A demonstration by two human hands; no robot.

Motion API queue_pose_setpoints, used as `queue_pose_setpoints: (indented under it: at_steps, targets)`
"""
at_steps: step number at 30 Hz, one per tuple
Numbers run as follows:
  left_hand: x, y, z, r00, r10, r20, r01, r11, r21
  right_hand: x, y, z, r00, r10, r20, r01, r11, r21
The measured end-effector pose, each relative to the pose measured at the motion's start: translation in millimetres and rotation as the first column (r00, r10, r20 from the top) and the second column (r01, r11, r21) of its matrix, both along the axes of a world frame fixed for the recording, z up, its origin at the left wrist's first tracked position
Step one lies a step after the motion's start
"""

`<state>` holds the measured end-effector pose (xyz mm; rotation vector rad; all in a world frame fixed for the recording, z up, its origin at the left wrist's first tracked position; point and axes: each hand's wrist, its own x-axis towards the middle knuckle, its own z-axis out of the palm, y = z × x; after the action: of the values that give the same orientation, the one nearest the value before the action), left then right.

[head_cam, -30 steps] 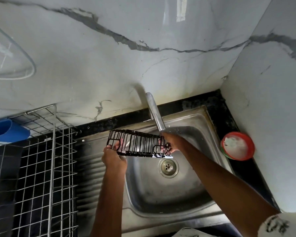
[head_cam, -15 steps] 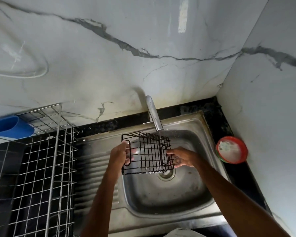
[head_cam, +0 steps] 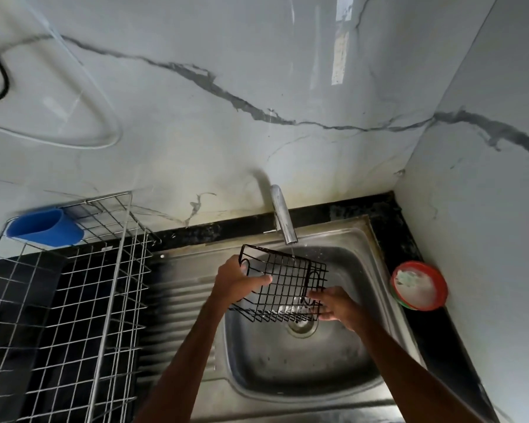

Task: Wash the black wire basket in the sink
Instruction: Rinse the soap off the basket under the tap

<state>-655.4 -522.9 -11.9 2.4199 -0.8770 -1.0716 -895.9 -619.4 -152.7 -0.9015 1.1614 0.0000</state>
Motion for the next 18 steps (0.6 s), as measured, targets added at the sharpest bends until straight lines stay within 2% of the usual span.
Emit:
queue_pose_setpoints:
  at_steps: [3,6,9,10,13,16,18]
  targets:
    - [-5.1,-3.1,1.9,0.997,0.0,0.081,0.003,0.999,-0.035,-1.6,3.3,-4.8,0.996,-0.09,-0.023,0.091,0.995,0.032]
    - [-9.1,-0.1,-1.8,0.988,-0.014,0.157,0.027,0.997,-0.078,1.6,3.9,-5.9,0.992,-0.101,-0.073,0.104,0.994,0.041]
    - [-12.7,4.4,-5.0,0.977,-0.066,0.204,0.093,0.988,-0.122,10.3,2.8,8.6,0.958,-0.019,-0.287,-0.018,0.992,-0.128]
    - [-12.3,5.2,-5.4,0.975,-0.082,0.206,0.11,0.986,-0.128,13.9,2.3,16.7,0.946,-0.01,-0.325,-0.071,0.969,-0.236]
    - [-6.9,5.7,-7.3,0.971,-0.155,0.183,0.177,0.978,-0.113,24.5,-4.7,42.1,0.971,0.09,-0.22,-0.197,0.823,-0.533]
    - [-0.9,3.0,-7.5,0.958,-0.24,0.158,0.257,0.962,-0.093,31.2,-11.7,54.9,0.909,0.32,-0.266,-0.416,0.662,-0.624]
    - [2.8,0.1,-8.0,0.95,-0.28,0.136,0.293,0.951,-0.095,34.1,-14.9,57.8,0.869,0.389,-0.307,-0.494,0.632,-0.598]
